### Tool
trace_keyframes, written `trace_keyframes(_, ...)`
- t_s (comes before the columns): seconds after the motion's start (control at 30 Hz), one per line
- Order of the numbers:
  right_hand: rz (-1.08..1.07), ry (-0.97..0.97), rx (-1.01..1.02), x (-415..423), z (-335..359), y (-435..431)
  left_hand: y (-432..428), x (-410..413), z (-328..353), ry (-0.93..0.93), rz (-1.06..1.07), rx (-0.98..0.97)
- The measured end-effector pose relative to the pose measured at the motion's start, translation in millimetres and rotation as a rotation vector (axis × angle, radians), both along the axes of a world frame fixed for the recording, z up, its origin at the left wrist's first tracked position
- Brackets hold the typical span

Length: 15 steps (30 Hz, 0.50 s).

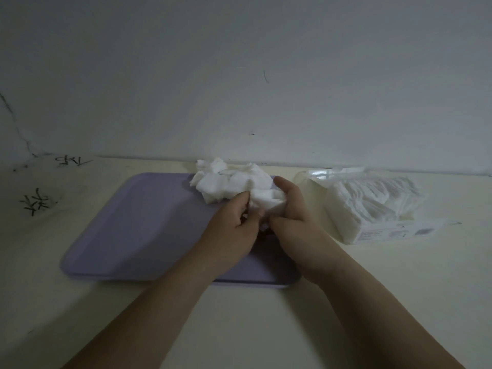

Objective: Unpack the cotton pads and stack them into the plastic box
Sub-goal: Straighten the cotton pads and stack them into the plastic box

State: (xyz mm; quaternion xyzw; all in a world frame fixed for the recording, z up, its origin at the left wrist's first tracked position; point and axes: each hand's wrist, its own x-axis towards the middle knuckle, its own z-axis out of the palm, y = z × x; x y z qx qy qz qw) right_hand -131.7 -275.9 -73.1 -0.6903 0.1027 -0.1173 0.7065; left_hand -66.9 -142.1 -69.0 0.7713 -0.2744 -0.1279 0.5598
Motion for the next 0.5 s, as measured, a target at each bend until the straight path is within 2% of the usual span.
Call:
trace_keyframes(0.23,-0.069,0.019,-0.029,2,-5,-3,5,-1,9,0.202,0.038,-0.177)
trace_keyframes(0.5,-0.044,-0.027,0.138,-1,2,-7,13,-1,1,0.064,-0.005,-0.138)
